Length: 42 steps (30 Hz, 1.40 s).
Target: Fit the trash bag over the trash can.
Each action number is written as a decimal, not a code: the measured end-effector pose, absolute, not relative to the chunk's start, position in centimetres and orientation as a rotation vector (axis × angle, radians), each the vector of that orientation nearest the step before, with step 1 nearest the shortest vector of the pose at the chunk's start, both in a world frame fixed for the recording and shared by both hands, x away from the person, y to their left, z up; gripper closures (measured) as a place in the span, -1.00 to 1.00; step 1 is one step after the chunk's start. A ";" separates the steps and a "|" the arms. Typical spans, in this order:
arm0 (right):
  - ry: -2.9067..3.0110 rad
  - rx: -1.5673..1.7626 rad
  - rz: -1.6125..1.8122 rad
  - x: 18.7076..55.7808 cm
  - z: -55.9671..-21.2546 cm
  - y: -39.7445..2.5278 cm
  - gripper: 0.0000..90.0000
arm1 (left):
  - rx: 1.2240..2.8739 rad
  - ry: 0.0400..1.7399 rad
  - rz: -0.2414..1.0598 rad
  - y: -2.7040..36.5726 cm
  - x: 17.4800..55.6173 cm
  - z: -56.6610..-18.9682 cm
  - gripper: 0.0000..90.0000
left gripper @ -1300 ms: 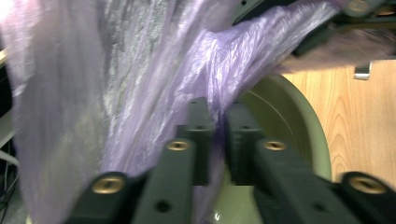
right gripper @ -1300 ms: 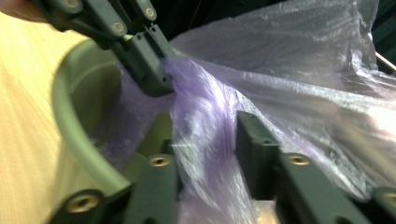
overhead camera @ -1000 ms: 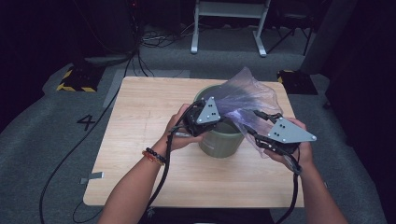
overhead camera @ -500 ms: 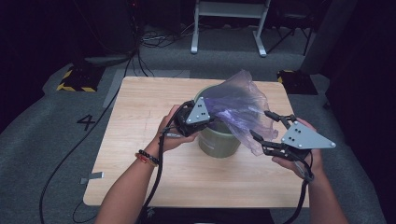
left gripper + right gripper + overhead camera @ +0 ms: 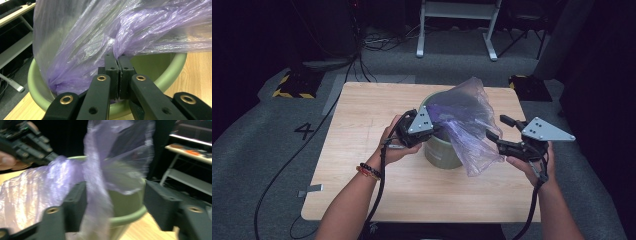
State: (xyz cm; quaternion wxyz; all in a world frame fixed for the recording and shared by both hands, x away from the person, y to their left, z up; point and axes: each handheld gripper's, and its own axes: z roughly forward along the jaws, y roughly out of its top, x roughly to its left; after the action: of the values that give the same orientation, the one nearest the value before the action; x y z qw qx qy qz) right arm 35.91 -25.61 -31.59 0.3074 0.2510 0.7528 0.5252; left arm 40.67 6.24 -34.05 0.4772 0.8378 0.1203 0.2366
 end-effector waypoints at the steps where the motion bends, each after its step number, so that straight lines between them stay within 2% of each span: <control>1: 2.011 0.644 1.386 36.0 -31.8 -25.3 0.16 | 2.047 0.295 0.580 6.2 40.6 -34.1 0.94; 2: 2.030 0.593 1.376 36.0 -32.1 -24.7 0.50 | 2.047 0.298 0.585 6.3 40.6 -34.1 0.88; 3: 2.030 0.593 1.376 36.0 -32.1 -24.7 0.50 | 2.047 0.298 0.585 6.3 40.6 -34.1 0.80; 4: 2.034 0.561 1.374 35.9 -32.2 -24.4 0.63 | 2.044 0.310 0.592 6.3 40.6 -34.1 0.80; 5: 2.038 0.536 1.376 35.7 -32.2 -24.2 0.74 | 2.038 0.323 0.598 6.3 40.5 -34.1 0.69; 9: 2.049 0.435 1.344 35.0 -32.0 -23.2 0.97 | 1.990 0.375 0.583 6.5 39.9 -33.6 -0.10; 12: 2.069 0.362 1.276 34.2 -31.7 -21.9 1.00 | 1.949 0.346 0.545 6.7 39.0 -32.9 -0.39; 23: 2.115 0.275 1.235 33.3 -32.1 -19.3 0.96 | 1.930 0.229 0.546 4.7 35.9 -30.6 -0.42; 26: 2.124 0.269 1.242 33.3 -32.4 -18.9 0.91 | 1.978 0.220 0.531 4.3 36.0 -31.4 -0.40; 27: 2.127 0.265 1.239 33.2 -32.4 -18.8 0.88 | 1.996 0.226 0.542 4.2 36.1 -31.7 -0.32; 29: 2.126 0.266 1.219 33.1 -32.6 -18.6 0.85 | 2.007 0.190 0.511 4.4 36.3 -32.0 -0.01; 31: 2.141 0.259 1.230 33.0 -32.8 -18.8 0.71 | 2.029 0.164 0.540 4.6 36.2 -32.1 0.47; 32: 2.141 0.259 1.230 33.0 -32.8 -18.8 0.71 | 2.031 0.141 0.543 4.8 36.1 -32.2 0.47; 35: 2.140 0.251 1.245 32.8 -32.8 -19.0 0.52 | 2.022 0.103 0.589 5.3 35.7 -32.3 0.90; 37: 2.138 0.255 1.259 32.5 -32.8 -19.2 0.38 | 2.014 0.109 0.595 5.6 35.5 -32.5 0.99; 42: 2.144 0.270 1.298 31.9 -32.9 -20.3 0.17 | 2.005 0.145 0.586 6.7 35.5 -33.4 1.00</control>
State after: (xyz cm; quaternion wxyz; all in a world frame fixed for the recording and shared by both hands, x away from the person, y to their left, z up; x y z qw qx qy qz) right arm 31.90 -20.29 -32.86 0.3052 0.1021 0.8099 0.4904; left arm 35.50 6.72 -33.39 0.5004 0.8290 0.0598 0.2423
